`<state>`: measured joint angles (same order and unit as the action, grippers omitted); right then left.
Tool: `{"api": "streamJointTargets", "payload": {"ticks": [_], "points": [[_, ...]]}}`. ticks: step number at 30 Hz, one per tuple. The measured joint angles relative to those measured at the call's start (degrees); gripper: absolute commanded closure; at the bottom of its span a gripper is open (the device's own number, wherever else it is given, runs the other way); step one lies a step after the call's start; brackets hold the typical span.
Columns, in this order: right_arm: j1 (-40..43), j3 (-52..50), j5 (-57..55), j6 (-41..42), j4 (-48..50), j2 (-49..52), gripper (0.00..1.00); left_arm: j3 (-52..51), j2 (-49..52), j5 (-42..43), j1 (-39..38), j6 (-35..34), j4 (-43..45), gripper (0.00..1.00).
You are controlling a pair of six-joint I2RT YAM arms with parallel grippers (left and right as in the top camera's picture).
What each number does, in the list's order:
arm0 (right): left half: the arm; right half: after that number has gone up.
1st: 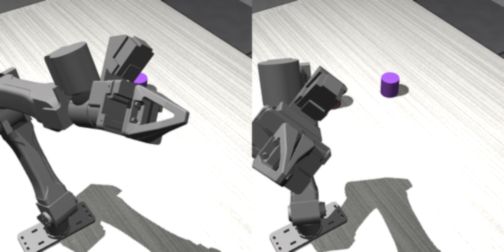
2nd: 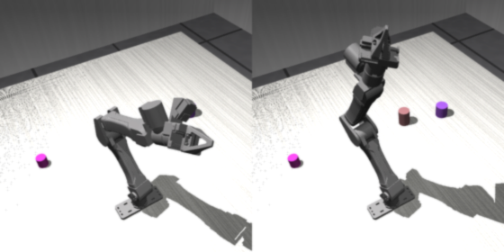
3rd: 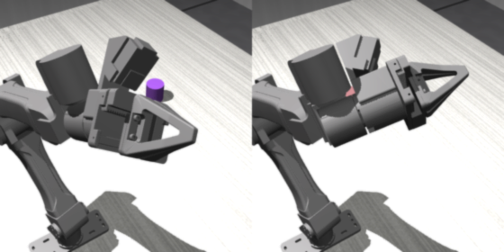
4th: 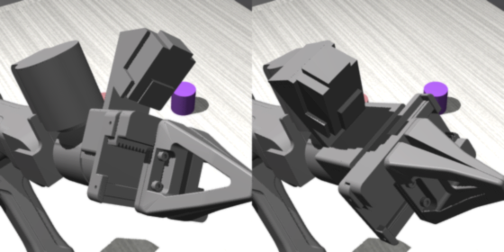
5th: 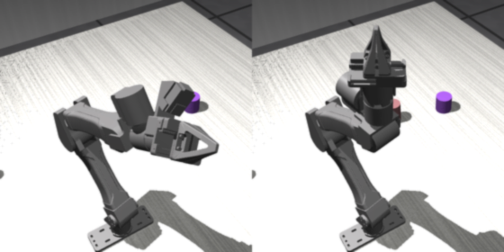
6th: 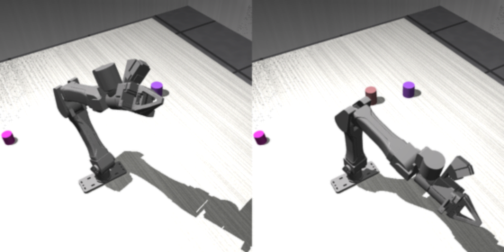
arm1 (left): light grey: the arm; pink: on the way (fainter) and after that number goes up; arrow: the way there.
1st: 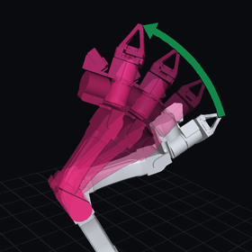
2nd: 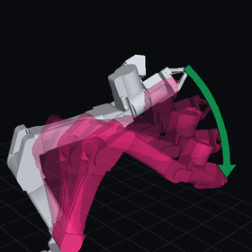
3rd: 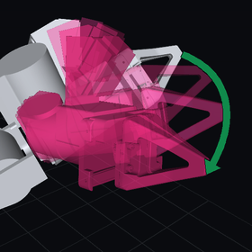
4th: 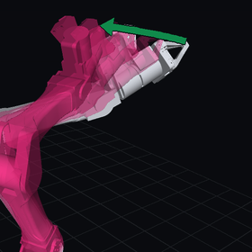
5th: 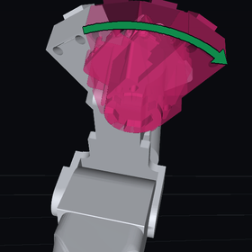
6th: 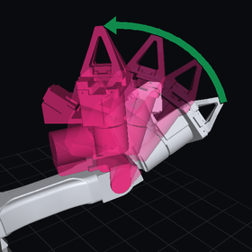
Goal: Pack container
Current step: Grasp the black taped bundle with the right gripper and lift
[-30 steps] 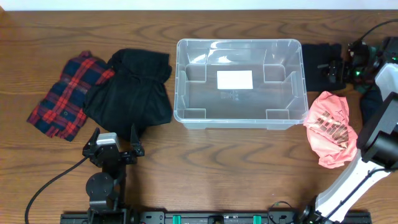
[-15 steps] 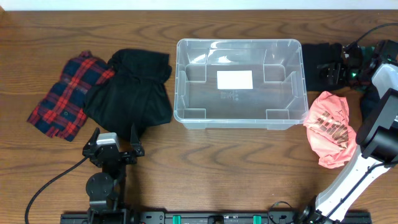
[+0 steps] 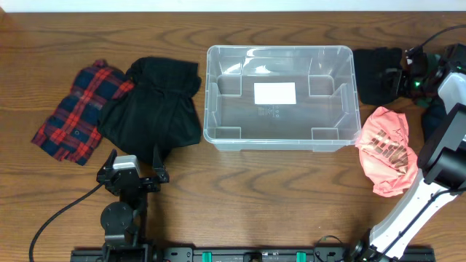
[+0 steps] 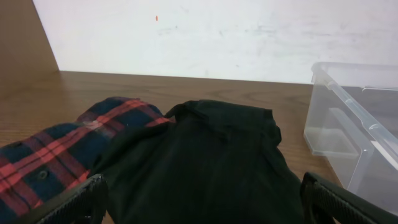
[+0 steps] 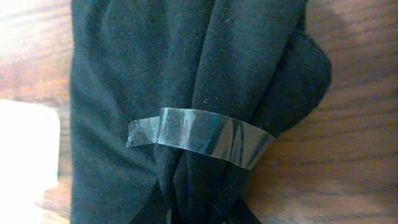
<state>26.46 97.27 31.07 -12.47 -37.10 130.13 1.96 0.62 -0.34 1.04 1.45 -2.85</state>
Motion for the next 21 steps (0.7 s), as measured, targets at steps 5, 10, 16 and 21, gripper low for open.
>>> {"api": "streamJointTargets", "payload": {"ticks": [5, 10, 16, 21], "points": [[0.0, 7.15, 0.48, 1.99, -8.48, 1.31, 0.99, 0.0, 0.0, 0.0, 0.0, 0.0, 0.0, 0.02], [0.0, 16.17, 0.59, 2.86, -15.61, 0.07, 0.99, 0.0, 0.0, -0.02, 0.0, 0.0, -0.02, 0.02], [0.0, 19.45, 0.61, 1.29, -21.03, -9.46, 0.99, 0.0, 0.0, 0.0, 0.0, 0.0, 0.0, 0.02], [-0.66, 20.65, 0.92, -6.01, -26.58, -20.02, 0.99, 0.0, 0.0, 0.0, 0.0, 0.0, 0.0, 0.02]]}}
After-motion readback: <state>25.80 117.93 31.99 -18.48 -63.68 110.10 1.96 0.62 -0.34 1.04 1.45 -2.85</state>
